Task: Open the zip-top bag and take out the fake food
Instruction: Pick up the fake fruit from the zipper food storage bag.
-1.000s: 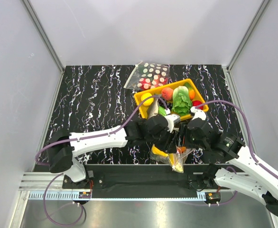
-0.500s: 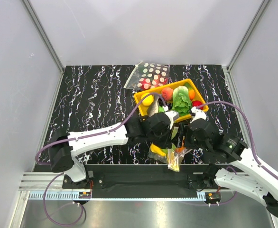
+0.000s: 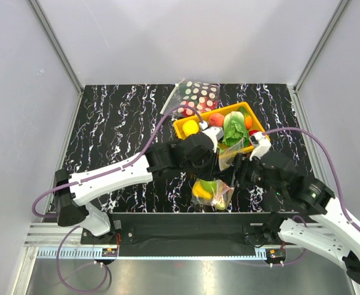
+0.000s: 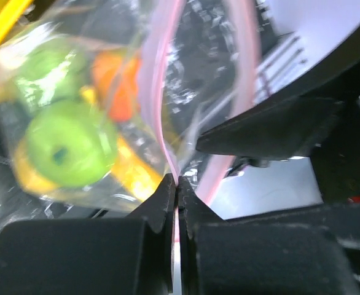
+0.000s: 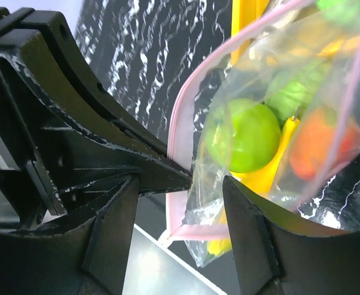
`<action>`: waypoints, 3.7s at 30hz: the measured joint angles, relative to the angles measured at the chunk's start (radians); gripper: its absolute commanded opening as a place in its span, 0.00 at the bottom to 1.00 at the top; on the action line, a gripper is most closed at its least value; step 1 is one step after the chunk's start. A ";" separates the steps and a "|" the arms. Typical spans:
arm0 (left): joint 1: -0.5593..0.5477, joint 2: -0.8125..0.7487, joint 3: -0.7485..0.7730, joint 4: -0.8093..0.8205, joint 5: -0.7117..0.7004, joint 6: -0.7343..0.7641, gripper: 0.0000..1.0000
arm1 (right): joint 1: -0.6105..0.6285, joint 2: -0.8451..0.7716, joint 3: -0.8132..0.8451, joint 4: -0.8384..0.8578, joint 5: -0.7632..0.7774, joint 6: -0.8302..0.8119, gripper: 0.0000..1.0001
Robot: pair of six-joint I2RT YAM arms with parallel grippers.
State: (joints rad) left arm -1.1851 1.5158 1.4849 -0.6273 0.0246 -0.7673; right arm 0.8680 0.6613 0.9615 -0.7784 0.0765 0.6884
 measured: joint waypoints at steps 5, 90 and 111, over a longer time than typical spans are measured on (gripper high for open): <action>0.016 0.000 0.000 -0.079 -0.033 -0.001 0.00 | 0.000 0.084 0.001 0.027 -0.016 -0.004 0.63; 0.003 -0.451 -0.566 0.058 -0.336 -0.079 0.79 | -0.002 0.283 0.013 0.024 0.042 0.120 0.52; 0.056 -0.336 -0.694 0.323 -0.074 -0.105 0.25 | 0.000 0.375 0.096 -0.048 -0.151 0.038 0.54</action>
State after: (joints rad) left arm -1.1290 1.1793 0.7910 -0.3038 -0.0494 -0.8726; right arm 0.8680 1.0363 1.0573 -0.8265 -0.0750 0.7265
